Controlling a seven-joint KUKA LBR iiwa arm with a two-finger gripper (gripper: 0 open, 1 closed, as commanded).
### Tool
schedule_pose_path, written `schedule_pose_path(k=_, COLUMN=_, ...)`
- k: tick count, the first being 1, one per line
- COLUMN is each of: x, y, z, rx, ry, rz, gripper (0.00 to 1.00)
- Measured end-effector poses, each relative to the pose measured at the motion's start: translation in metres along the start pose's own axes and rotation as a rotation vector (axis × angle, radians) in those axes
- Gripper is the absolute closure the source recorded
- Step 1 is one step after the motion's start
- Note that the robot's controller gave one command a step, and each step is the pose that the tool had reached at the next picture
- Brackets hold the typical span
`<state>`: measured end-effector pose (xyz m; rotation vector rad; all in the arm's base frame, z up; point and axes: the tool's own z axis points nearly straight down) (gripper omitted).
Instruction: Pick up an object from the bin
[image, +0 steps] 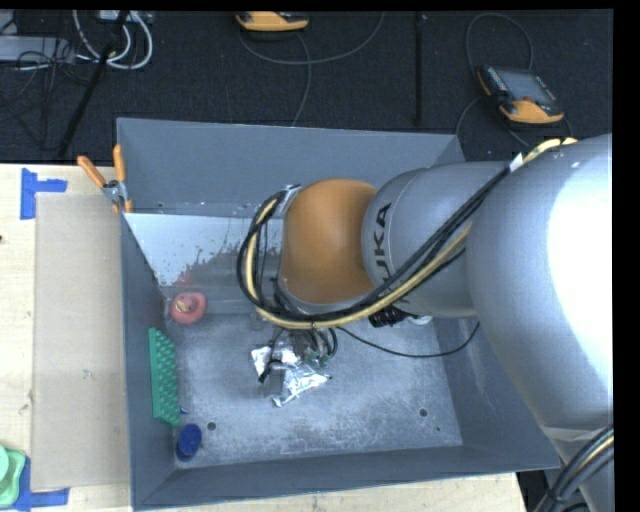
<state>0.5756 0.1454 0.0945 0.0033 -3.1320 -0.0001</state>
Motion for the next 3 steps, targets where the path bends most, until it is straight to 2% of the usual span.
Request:
schedule_pose_path(k=1, x=0.012, y=-0.036, z=0.026, rx=0.003, ry=-0.006, rz=-0.61, gripper=0.0)
schedule_pose_path(k=2, x=0.011, y=-0.036, z=0.024, rx=0.002, ry=-0.008, rz=-0.606, gripper=1.0)
schedule_pose_path(k=3, x=0.029, y=-0.031, z=-0.124, rx=0.004, ry=-0.017, rz=-0.662, gripper=1.0)
